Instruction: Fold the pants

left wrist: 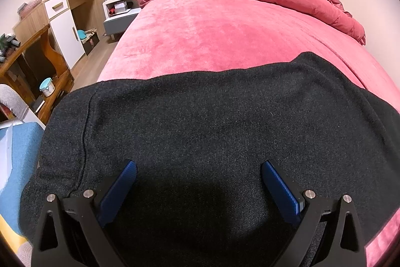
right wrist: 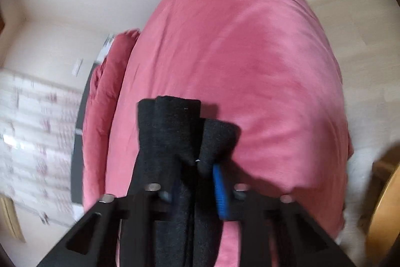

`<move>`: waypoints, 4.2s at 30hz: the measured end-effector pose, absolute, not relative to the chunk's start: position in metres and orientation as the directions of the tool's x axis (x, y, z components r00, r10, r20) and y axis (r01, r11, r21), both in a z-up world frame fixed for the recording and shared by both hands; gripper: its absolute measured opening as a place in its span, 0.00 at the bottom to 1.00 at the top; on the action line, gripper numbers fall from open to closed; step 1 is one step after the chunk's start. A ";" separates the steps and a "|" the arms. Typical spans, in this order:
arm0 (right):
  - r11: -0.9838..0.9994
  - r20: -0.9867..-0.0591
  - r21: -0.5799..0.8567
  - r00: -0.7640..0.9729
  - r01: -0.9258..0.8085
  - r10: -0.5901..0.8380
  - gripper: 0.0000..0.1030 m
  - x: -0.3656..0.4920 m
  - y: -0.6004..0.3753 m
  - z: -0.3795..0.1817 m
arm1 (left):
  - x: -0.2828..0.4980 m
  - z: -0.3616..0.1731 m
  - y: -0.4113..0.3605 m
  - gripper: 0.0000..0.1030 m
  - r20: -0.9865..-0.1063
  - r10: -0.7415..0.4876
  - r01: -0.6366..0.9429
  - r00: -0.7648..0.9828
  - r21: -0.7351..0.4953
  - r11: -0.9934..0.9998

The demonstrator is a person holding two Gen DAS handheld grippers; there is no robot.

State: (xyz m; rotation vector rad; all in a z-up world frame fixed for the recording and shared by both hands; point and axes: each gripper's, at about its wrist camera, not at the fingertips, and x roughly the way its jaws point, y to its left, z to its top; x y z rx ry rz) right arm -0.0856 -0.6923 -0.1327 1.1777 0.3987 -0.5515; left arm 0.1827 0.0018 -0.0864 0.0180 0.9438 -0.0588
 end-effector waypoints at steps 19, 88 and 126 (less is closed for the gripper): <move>0.218 -0.568 0.783 0.812 0.583 -0.133 0.42 -0.147 -0.673 -0.171 | 0.148 -0.081 -0.016 0.98 -0.789 -0.089 0.234 0.608 0.071 0.970; 0.887 -0.820 0.296 0.571 0.353 0.046 0.20 0.157 -0.400 -0.123 | 0.130 -0.086 0.017 1.00 -0.772 -0.064 0.170 0.633 0.058 0.984; 0.198 -0.557 0.786 0.809 0.586 -0.188 0.67 -0.125 -0.669 -0.157 | 0.112 -0.079 -0.097 1.00 -0.820 -0.118 0.345 0.560 0.101 0.933</move>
